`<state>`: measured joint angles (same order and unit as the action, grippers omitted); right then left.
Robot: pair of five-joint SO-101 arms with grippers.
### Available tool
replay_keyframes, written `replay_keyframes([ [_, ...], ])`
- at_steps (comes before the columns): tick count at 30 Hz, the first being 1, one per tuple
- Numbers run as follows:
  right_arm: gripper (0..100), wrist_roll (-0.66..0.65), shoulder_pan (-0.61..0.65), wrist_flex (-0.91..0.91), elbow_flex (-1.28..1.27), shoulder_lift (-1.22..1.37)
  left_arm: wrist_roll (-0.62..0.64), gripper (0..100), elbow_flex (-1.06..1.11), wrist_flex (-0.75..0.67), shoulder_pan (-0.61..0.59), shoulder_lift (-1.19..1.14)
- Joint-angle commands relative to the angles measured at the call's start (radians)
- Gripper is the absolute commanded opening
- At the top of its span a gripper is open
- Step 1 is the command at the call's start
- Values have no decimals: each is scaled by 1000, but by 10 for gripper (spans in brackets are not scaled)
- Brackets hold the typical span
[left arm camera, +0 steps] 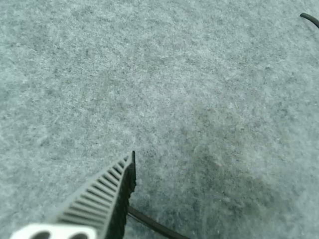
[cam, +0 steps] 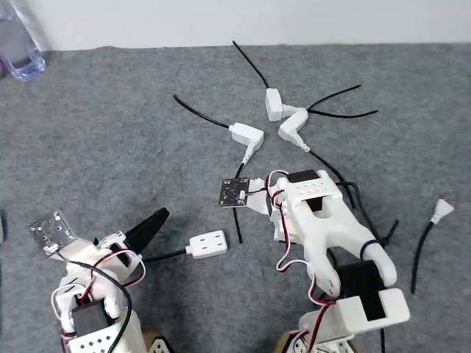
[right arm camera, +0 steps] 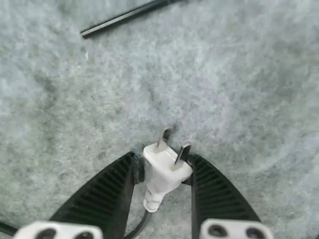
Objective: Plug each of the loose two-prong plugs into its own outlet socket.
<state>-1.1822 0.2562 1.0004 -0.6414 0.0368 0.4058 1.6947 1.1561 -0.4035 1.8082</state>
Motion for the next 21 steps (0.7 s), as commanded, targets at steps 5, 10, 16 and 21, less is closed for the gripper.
replay_keyframes([
  [5, 143, -17, -16, -25, 25, 35, -9, 652, -12, 8, -2, 8],
  [10, 10, -23, -15, -27, 25, 35, -9, 652, -12, 8, -2, 8],
  [16, 9, -17, -24, -25, 25, 33, -9, 652, -12, 8, -2, 8],
  [21, 9, -15, -18, -25, 25, 31, -9, 652, -12, 8, 0, 8],
])
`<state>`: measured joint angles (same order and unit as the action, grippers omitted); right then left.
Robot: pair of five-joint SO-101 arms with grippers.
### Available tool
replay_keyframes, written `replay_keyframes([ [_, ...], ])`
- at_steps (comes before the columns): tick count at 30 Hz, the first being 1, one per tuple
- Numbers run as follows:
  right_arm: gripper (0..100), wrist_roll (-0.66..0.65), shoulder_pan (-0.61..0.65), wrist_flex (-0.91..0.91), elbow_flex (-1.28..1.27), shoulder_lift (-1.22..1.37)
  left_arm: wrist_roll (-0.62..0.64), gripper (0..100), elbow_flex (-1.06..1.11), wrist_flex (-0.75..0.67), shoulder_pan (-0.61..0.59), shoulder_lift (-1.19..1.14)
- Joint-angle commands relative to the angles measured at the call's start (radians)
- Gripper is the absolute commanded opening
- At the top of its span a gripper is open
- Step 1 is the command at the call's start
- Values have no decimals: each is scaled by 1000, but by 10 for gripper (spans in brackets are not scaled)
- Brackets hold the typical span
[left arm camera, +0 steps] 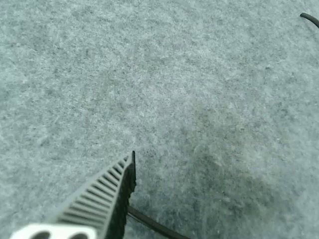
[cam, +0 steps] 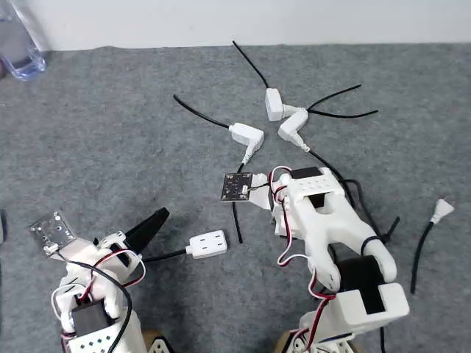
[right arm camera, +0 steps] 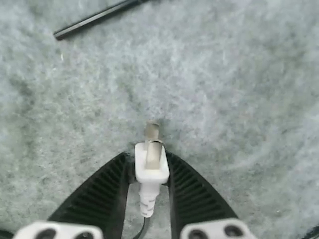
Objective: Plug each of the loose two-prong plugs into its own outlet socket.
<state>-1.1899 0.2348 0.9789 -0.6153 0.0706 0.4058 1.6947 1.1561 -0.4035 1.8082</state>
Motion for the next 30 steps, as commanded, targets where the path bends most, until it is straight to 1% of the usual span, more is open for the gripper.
replay_keyframes([
  [1, 9, -8, 4, -4, 0, -4, -9, 652, -12, 8, 0, 8],
  [5, 9, -5, 4, 19, 0, -68, -9, 652, -12, 6, 8, 8],
  [9, 9, 5, 33, 136, 35, -185, -6, 652, -12, 8, 104, 6],
  [15, 9, 31, 130, 311, 118, -292, -5, 652, -12, 8, 304, 6],
  [19, 9, 25, 160, 366, 135, -294, -6, 652, -12, 41, 316, 5],
  [25, 9, -147, 160, 507, 180, -209, -8, 652, -12, 49, 316, 5],
  [29, 9, -416, 156, 723, 292, -56, -9, 652, -12, 51, 321, 5],
  [30, 9, -450, 142, 763, 347, -12, -9, 652, -12, 51, 319, 5],
])
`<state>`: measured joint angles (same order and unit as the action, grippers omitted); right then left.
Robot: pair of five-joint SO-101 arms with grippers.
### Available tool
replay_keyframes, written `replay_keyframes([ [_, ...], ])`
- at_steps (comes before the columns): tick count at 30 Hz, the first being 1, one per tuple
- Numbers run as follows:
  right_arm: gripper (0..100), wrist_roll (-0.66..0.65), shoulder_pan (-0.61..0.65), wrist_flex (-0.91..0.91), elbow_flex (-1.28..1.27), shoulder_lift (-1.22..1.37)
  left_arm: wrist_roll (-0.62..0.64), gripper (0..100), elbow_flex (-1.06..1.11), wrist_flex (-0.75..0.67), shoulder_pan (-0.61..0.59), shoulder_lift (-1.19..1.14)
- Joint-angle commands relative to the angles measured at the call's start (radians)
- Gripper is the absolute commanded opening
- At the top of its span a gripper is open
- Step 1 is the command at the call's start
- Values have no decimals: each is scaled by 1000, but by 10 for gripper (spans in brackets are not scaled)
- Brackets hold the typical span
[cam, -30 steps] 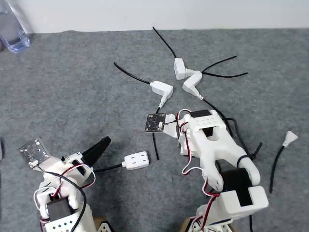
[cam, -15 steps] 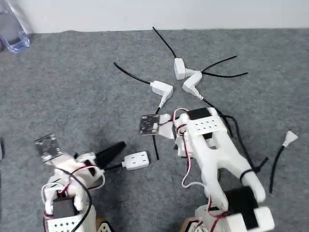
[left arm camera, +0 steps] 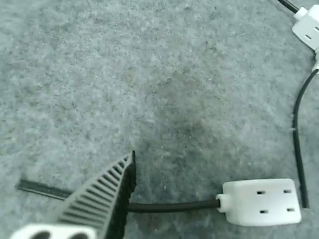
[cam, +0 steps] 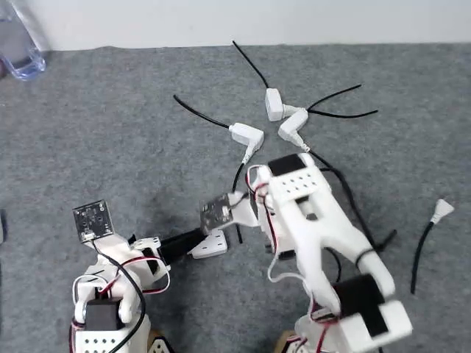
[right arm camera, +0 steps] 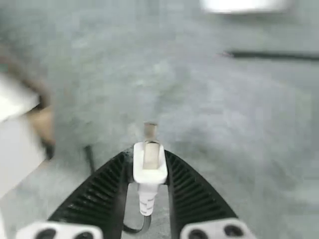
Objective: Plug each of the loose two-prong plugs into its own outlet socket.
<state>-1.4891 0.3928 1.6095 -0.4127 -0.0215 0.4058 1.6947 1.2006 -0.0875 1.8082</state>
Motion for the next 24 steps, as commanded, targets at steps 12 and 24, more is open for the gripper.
replay_keyframes([
  [12, 9, -157, -151, 150, 439, 460, -9, 652, -12, 6, 3, 5],
  [24, 258, 41, -124, -64, 439, 470, -9, 651, -12, 6, 2, 5],
])
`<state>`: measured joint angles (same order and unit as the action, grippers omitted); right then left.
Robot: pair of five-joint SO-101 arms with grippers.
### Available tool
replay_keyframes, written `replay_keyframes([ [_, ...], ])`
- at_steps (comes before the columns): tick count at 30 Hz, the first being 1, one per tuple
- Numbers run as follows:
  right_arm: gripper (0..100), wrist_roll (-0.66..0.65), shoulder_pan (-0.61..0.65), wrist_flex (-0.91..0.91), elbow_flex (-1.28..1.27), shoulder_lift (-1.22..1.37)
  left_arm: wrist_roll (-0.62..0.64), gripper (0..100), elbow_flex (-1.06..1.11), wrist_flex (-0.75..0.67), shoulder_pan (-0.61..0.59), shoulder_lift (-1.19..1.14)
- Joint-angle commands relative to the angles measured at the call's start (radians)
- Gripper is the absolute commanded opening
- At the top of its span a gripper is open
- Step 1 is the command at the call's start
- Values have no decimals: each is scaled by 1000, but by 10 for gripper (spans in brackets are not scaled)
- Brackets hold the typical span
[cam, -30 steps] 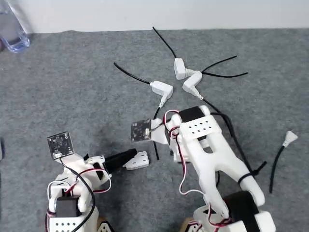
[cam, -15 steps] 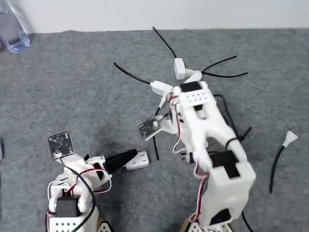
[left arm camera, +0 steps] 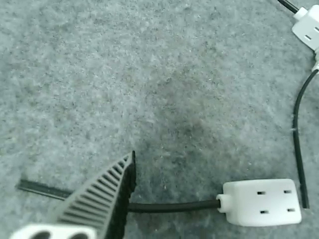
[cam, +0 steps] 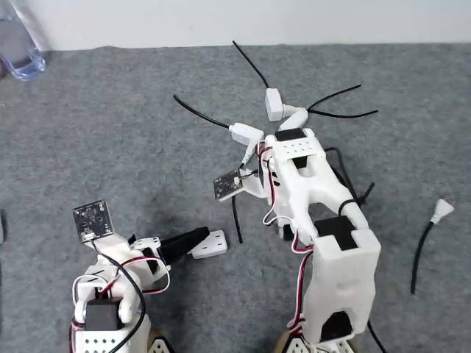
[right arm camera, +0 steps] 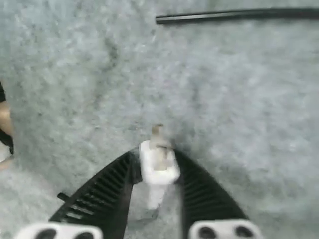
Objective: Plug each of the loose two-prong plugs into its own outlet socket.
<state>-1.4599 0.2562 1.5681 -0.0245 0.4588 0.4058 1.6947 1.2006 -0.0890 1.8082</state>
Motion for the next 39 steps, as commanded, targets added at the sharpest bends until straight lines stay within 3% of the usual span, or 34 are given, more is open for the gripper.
replay_keyframes([
  [1, 301, 12, 12, -31, 51, -15, -9, 651, -12, 6, 3, 5],
  [6, 349, 9, 8, -36, 80, -18, -9, 651, -12, 6, 3, 5],
  [15, 234, 17, 7, 185, 321, -79, -9, 651, -12, 6, 3, 5],
  [19, 210, 101, 12, 205, 328, -136, -9, 651, -12, 6, 3, 5],
  [24, 197, 124, 7, 206, 210, -151, -9, 651, -12, 6, 3, 5],
  [29, 1, 127, 5, 177, 58, -209, -9, 651, -12, 6, 3, 5],
  [31, 39, 132, 5, 168, -9, -254, -9, 651, -12, 6, 2, 5],
  [33, 9, 130, 7, 136, -87, -311, -9, 651, -12, 6, 2, 5],
  [39, 8, 127, 7, -194, -397, -430, -9, 651, -12, 6, 2, 5],
])
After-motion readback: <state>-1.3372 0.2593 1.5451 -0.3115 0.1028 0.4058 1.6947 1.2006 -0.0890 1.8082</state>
